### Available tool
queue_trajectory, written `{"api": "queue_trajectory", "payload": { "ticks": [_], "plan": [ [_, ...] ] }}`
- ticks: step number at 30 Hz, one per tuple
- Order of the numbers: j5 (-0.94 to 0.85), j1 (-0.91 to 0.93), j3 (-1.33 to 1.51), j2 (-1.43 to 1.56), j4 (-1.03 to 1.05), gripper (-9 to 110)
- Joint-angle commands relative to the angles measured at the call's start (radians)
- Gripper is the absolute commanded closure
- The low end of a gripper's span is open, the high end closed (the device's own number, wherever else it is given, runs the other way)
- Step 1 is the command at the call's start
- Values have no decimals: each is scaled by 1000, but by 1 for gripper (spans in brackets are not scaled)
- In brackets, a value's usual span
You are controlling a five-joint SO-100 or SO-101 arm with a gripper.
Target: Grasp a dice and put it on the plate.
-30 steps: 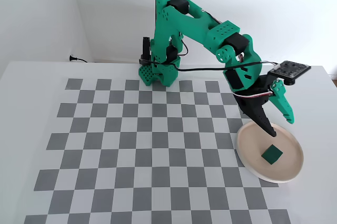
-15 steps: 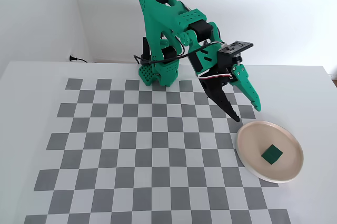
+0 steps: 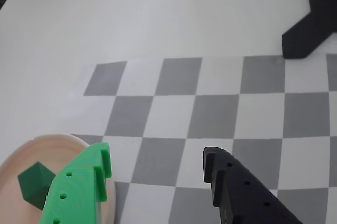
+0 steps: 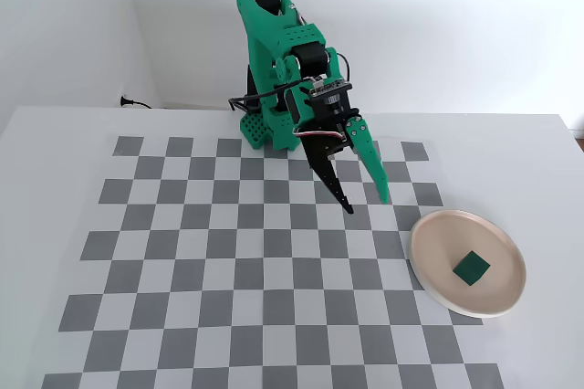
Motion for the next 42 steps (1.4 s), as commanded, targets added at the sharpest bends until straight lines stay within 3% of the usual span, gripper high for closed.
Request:
{"api": "queue_trajectory", "payload": {
  "ticks": [1, 8, 13, 34, 42],
  "plan": [
    [21, 20, 21, 104, -9, 88],
    [101, 61, 104, 206, 15, 94],
    [149, 84, 181, 295, 31, 106],
    [304, 166, 416, 672, 190, 106],
    [419, 198, 431, 672, 216, 106]
  ]
}}
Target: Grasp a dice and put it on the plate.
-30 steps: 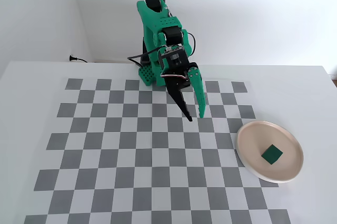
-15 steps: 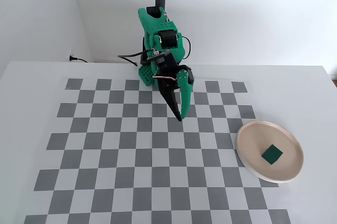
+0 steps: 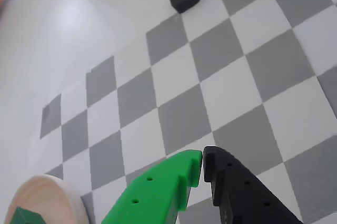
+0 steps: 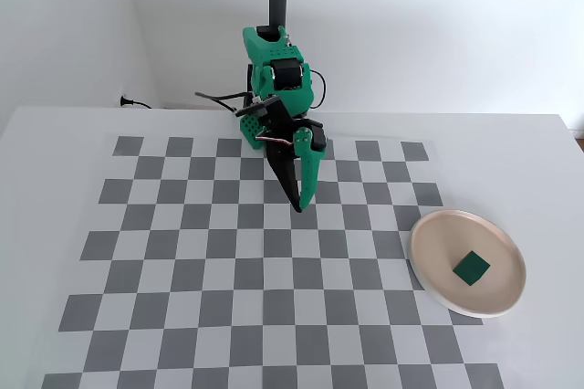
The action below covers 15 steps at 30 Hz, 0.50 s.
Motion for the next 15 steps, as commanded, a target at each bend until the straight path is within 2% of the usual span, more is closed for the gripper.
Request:
{"api": "queue_trajectory", "payload": {
  "ticks": [1, 3, 8, 15],
  "plan": [
    [110, 3, -17, 15, 6, 106],
    [209, 2, -17, 15, 8, 106],
    [227, 61, 31, 14, 0, 106],
    [471, 153, 51, 17, -60, 106]
  ]
}}
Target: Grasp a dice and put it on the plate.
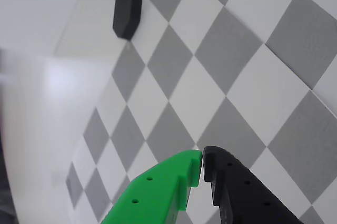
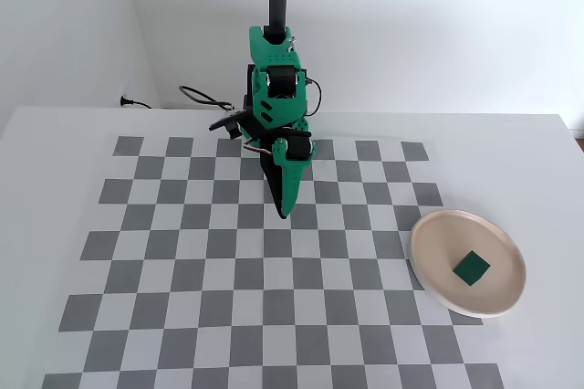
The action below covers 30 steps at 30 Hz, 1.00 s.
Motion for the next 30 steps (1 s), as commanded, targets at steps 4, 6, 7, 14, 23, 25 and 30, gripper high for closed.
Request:
{"api": "queue_trajectory", "payload": {
  "ticks": [4, 6, 7, 14, 23, 25, 30],
  "plan": [
    [114, 74, -15, 18, -97, 106],
    [143, 91, -15, 18, -74, 106],
    [169, 98, -15, 18, -44, 106],
    [337, 133, -15, 18, 123, 106],
    [466, 86, -15, 18, 245, 106],
    [472, 86, -15, 18, 249, 106],
    [472, 86, -15, 18, 249, 106]
  ]
}}
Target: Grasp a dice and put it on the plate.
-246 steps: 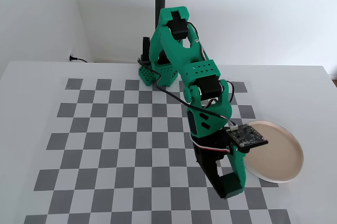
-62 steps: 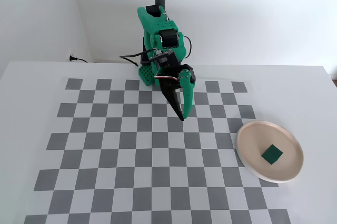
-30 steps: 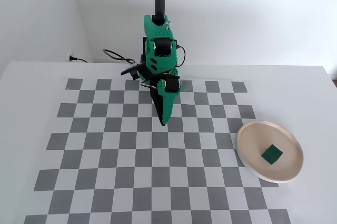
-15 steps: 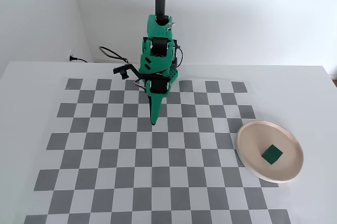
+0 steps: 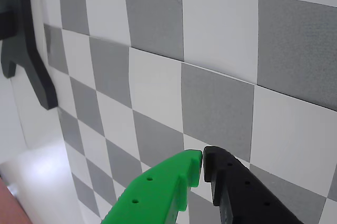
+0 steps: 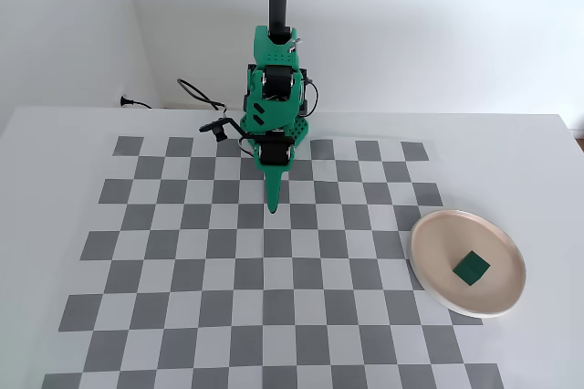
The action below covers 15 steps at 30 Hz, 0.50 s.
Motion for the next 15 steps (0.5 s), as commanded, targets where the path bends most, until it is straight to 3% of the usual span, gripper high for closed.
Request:
{"api": "queue_trajectory", "payload": {
  "ticks": [1, 15],
  "plan": [
    [3, -2, -15, 18, 2, 106],
    [0, -2, -15, 18, 2, 106]
  ]
}}
